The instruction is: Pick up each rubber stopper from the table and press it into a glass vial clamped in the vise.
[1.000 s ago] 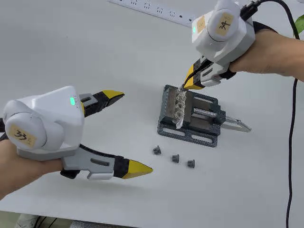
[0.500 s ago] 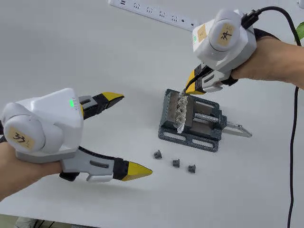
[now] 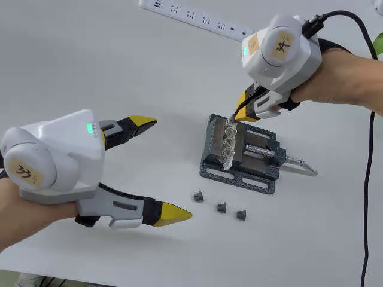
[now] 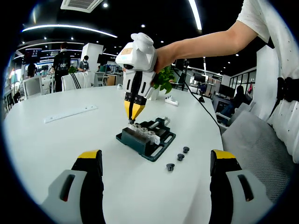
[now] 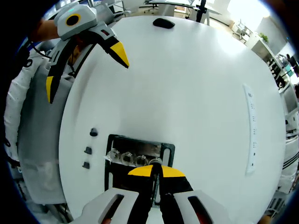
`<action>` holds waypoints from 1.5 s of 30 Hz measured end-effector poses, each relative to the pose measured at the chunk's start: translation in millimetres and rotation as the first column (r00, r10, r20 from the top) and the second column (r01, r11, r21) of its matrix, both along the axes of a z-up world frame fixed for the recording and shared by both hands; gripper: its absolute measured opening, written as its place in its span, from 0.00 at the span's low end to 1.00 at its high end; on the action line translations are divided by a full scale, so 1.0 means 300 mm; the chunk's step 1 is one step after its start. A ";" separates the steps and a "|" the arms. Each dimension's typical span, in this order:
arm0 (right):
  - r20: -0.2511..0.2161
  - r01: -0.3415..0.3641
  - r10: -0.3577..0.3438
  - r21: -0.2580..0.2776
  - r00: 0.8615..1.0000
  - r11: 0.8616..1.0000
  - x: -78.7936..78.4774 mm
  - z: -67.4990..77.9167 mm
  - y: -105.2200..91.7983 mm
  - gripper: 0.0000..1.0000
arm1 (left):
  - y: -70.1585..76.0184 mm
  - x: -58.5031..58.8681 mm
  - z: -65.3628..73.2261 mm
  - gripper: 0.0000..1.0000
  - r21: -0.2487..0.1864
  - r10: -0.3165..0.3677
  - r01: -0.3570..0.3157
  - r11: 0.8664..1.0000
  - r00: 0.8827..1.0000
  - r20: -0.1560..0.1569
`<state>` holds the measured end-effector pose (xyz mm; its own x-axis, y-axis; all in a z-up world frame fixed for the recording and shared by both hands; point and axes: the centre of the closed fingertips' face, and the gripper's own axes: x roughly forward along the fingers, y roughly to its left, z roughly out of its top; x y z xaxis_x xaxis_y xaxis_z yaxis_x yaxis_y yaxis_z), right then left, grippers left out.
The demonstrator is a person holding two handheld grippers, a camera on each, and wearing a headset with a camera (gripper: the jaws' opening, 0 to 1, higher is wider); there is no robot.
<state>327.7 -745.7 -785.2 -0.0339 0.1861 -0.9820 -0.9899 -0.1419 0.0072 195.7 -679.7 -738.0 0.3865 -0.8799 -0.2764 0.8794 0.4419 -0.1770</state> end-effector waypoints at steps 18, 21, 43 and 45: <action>0.018 0.022 -0.022 0.000 1.000 1.000 -0.002 -0.003 0.001 0.00 | -0.002 0.014 0.018 0.95 -0.016 0.006 -0.006 1.000 1.000 0.005; 0.029 0.026 -0.026 0.011 0.999 1.000 -0.002 -0.004 0.003 0.00 | -0.001 0.012 0.016 0.95 -0.015 0.005 -0.005 1.000 1.000 0.003; -0.019 0.124 -0.122 0.080 0.992 0.989 -0.006 0.011 0.000 0.00 | 0.000 0.003 0.016 0.94 -0.014 -0.003 0.003 1.000 1.000 0.001; -0.022 0.125 -0.123 0.082 0.992 0.989 -0.011 0.012 -0.001 0.00 | 0.000 0.003 0.015 0.94 -0.014 -0.002 0.002 1.000 1.000 0.001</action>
